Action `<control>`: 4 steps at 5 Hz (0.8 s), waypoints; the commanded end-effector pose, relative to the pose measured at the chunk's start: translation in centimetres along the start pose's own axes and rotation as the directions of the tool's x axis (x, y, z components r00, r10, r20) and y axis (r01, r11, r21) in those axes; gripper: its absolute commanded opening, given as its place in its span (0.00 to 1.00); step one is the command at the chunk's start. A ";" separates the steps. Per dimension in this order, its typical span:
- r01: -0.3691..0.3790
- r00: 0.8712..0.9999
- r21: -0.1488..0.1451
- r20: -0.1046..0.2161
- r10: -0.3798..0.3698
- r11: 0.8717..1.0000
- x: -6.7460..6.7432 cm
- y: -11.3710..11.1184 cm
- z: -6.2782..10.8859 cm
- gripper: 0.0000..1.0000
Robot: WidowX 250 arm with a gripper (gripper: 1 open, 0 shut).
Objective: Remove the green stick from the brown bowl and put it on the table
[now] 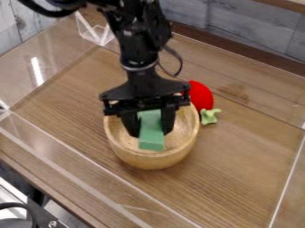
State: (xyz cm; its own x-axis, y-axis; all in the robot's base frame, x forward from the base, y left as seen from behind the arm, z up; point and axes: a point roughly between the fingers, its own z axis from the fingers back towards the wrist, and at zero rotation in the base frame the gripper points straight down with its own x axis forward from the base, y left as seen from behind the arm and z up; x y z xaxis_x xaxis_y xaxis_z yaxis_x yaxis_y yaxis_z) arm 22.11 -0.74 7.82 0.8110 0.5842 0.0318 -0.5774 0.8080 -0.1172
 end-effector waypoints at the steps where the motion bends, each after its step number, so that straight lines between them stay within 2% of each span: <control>1: 0.089 0.995 -0.054 0.051 -0.087 0.995 0.5 -2.1 2.0 0.00; 2: 0.183 0.983 -0.069 0.044 -0.180 0.981 -0.3 -3.7 1.9 0.00; 3: 0.342 0.940 -0.080 0.030 -0.341 0.936 -1.1 -5.3 0.5 0.00; 4: 0.477 0.879 -0.083 0.015 -0.477 0.875 -1.8 -6.5 -1.3 0.00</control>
State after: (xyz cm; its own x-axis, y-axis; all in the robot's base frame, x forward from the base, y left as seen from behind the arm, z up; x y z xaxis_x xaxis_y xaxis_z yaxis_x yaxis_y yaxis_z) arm 23.58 -6.81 6.32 0.9888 0.1370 0.0599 -0.1262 0.9796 -0.1565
